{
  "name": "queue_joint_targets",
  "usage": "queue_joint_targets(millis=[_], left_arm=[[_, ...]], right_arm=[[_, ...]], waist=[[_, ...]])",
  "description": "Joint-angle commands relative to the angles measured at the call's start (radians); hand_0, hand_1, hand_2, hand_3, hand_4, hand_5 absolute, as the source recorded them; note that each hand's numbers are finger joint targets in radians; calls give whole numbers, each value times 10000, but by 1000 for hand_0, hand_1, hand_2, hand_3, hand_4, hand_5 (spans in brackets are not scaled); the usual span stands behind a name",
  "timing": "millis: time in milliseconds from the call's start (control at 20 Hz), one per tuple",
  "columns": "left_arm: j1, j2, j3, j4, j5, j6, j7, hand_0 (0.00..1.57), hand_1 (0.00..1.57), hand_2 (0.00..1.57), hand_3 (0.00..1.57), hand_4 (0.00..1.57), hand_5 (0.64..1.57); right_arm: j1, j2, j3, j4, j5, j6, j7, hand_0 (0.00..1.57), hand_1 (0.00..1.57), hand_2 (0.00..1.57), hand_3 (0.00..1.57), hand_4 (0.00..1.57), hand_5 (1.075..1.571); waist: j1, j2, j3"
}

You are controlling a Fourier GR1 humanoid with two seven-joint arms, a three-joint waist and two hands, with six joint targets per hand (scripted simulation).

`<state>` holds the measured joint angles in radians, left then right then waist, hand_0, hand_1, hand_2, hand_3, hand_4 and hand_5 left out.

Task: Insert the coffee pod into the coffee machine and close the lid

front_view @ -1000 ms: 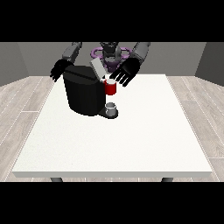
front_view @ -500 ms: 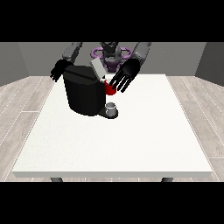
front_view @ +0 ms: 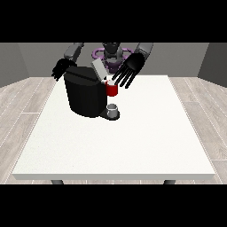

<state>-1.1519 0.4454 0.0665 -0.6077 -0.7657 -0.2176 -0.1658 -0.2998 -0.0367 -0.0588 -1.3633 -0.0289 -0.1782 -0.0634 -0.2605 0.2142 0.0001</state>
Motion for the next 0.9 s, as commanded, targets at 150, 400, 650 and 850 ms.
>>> queue_joint_targets(millis=[150,400,650,850], left_arm=[[486,85,116,-53,-42,49,-179,0,0,0,0,0,1571],[1109,-824,397,-352,568,-180,234,0,0,0,0,0,1571],[1957,-1631,2164,-381,2595,155,-341,0,0,0,0,79,1571],[2967,-2653,2653,-310,3633,-331,-707,0,0,0,0,0,1571]], right_arm=[[546,126,113,-349,-166,125,29,0,0,0,0,387,1571],[1539,349,48,96,-243,153,-761,0,0,0,0,398,1571],[1858,-161,-309,-102,-478,525,-723,0,0,0,0,492,1571],[1632,-582,-70,-363,-65,503,16,0,0,0,0,390,1571]], waist=[[70,-483,-1],[651,-1553,2],[1195,-2371,-13],[2130,-3559,-21]])
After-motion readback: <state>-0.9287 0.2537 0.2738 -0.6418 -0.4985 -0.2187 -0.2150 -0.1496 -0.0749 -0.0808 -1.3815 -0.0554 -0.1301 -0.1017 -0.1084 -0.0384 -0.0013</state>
